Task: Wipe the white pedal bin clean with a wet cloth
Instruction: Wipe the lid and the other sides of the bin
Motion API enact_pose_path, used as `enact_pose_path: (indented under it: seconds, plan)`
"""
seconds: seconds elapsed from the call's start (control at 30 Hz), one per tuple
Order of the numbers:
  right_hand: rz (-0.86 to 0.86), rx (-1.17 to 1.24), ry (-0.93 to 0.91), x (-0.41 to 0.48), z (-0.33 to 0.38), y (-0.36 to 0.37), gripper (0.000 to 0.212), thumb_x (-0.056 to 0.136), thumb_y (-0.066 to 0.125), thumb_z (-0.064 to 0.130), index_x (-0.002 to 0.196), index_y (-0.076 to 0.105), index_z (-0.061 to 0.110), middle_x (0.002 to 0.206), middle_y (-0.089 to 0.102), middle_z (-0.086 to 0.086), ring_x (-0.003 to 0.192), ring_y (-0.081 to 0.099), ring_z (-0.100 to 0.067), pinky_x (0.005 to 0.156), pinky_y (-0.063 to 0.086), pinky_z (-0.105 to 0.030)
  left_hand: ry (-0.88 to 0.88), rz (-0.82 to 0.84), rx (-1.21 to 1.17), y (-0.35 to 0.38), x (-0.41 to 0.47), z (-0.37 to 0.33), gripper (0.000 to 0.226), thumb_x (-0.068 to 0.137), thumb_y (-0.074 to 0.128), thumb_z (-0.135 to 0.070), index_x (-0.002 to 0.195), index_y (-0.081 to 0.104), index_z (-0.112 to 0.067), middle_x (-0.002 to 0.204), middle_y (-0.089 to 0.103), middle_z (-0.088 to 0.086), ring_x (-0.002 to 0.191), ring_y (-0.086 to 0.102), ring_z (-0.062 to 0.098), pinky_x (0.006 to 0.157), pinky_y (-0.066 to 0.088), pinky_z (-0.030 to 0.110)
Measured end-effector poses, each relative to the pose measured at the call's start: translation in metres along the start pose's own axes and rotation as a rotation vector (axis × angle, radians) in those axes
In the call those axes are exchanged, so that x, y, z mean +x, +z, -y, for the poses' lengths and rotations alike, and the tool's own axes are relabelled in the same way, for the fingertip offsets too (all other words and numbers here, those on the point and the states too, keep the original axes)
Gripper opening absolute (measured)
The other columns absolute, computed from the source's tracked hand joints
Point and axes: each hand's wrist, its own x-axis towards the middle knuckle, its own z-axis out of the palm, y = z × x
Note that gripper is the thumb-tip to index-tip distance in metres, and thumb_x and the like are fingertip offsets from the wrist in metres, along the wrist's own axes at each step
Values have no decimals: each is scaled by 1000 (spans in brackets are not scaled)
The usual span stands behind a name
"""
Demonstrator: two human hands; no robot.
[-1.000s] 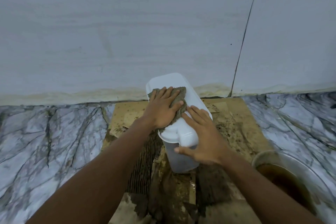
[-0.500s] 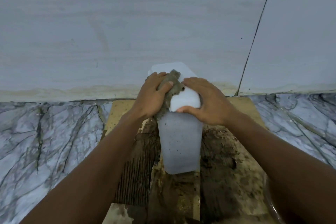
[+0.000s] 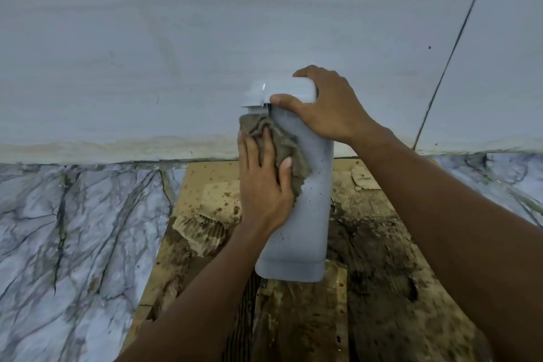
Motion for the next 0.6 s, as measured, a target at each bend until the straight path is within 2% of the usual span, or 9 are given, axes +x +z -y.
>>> enact_pose_path:
  seconds: [0.1,0.2,0.27,0.33,0.43,0.53,0.6]
  plan:
    - [-14,36,39,8,-8,1,62,78,66,68,115,63,19,110,65,4,100,59,-15,82,47,-28,189,26,332,12,-11,-3,64,107,26,-49,163,18,-19,170,0,16,158,-9,34,127,-3,54]
    - [-21,60,32,9,-9,4,60,77,65,69,115,62,22,110,65,6,101,59,-14,85,47,-29,347,38,401,19,6,-16,65,105,31,-48,162,20,-18,169,2,13,158,-6,32,127,-5,53]
    - [-1,80,36,10,-10,3,56,82,64,63,120,61,22,114,64,7,103,58,-12,86,46,-27,316,7,401,21,25,-23,64,105,32,-48,161,20,-20,170,6,16,158,-2,32,127,-5,52]
    - [40,153,69,11,-13,-1,48,88,65,52,125,60,23,119,62,9,107,56,-9,86,44,-19,288,4,416,22,35,-28,63,105,34,-48,161,22,-21,170,9,18,158,1,33,127,-6,51]
    - [51,248,82,9,-21,-8,43,87,69,46,125,62,26,122,63,11,110,57,-5,82,40,-8,328,31,402,22,23,-25,64,105,39,-46,162,23,-21,170,4,14,159,0,32,127,-4,52]
    - [36,284,88,7,-26,-10,45,85,70,50,123,63,29,125,63,12,114,56,-6,89,43,-16,427,103,468,22,-10,-12,65,105,36,-50,162,24,-22,170,6,13,159,-1,30,127,-4,50]
    - [43,298,86,7,-26,-7,46,84,69,53,123,62,30,126,62,11,117,56,-7,92,44,-20,420,90,491,19,-11,-6,68,103,37,-53,162,23,-23,170,7,14,159,-2,30,127,-5,50]
